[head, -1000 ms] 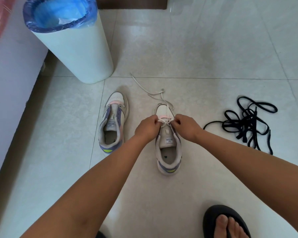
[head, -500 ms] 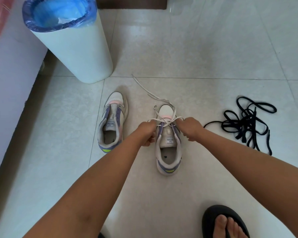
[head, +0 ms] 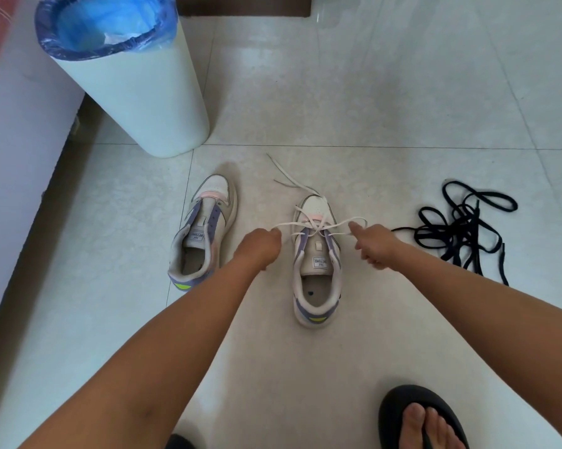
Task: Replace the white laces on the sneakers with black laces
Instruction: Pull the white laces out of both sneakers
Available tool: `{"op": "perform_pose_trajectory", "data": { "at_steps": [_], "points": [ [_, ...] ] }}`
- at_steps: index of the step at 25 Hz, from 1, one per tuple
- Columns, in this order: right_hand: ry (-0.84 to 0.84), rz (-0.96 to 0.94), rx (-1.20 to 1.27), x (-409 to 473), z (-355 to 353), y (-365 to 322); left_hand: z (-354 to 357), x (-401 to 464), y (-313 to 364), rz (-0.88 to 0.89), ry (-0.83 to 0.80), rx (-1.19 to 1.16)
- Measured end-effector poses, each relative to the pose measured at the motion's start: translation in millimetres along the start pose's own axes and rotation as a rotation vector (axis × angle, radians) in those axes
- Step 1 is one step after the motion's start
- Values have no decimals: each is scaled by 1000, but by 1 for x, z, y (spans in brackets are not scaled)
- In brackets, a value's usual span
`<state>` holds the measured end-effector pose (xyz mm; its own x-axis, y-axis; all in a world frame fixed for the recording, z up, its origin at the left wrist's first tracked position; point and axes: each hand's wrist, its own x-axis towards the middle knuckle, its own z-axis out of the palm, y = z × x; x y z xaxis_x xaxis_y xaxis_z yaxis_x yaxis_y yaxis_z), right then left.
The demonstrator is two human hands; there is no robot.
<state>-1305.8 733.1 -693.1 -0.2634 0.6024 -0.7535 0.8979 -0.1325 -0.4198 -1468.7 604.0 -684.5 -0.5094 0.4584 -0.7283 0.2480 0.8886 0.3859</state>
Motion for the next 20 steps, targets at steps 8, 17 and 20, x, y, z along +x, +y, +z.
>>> {"op": "perform_pose_trajectory", "data": {
  "at_steps": [8, 17, 20],
  "points": [
    [-14, -222, 130, 3, 17, -24, 21, 6, 23, 73, -90, -479],
    [426, -207, -1086, 9, -38, 37, -11, 14, -36, 214, 209, 897],
    [267, -139, -841, 7, -24, 27, -1, 8, -21, 132, 114, 619]
  ]
}}
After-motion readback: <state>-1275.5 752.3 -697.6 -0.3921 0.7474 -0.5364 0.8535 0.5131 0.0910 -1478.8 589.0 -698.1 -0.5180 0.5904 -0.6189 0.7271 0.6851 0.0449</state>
